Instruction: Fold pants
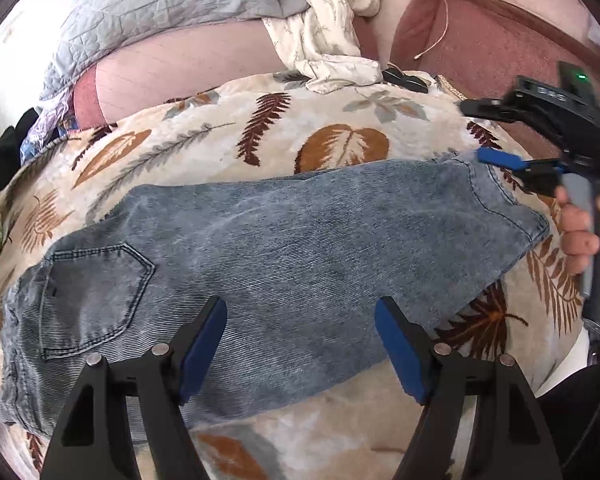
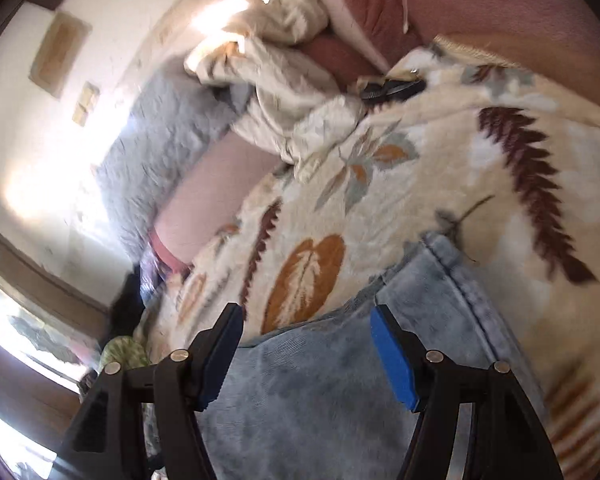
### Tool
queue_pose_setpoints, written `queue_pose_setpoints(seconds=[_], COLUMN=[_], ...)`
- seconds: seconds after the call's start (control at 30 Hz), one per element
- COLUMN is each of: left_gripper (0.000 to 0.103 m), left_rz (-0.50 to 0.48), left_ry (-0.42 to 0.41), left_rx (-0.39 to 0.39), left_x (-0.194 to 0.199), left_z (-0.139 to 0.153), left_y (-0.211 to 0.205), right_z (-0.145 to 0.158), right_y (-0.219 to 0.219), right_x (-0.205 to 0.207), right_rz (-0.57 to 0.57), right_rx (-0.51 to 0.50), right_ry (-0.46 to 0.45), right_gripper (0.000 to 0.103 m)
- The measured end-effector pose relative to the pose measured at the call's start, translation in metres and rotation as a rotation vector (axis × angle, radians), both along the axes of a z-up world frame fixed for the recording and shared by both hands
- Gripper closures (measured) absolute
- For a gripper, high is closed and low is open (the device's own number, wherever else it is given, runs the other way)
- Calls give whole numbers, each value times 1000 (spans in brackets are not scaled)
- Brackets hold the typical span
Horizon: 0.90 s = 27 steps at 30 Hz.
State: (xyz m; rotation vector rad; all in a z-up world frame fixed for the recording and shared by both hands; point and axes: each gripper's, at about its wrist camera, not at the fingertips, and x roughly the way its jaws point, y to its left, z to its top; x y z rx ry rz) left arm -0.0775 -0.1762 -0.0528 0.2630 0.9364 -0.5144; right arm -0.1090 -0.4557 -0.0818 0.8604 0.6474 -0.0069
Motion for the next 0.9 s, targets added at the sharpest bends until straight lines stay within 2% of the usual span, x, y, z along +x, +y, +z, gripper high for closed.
queue_pose_setpoints(seconds=[0.17,0.33,0.5,0.57,0.73,0.83,0.9], left_gripper=[26,26,26,26,26,26,26], left_rz=[12,15,27,32,29,56,106], left_ry=[32,68,105,117,130,82,28], left_rx=[12,52,81,59,66,39,39], left_x=[10,11,8,5,0,-4,-2], left_z=[-13,-30,-44,-48,-39,-19,-8], left_y=[-7,-8,0,7,15,35,59], right_z=[-24,-49,-56,-56,-47,-29,-18], right_y=[5,4,1,2,4,10,19], right_x=[32,47,46,46,43,30,18], right_rz=[75,72,72,72,30,15,56], right_rx=[48,16,20,-10,-64,-160,-204], right_ry=[72,188,171,166,151,130,112], right_gripper=[34,34,34,34,34,34,34])
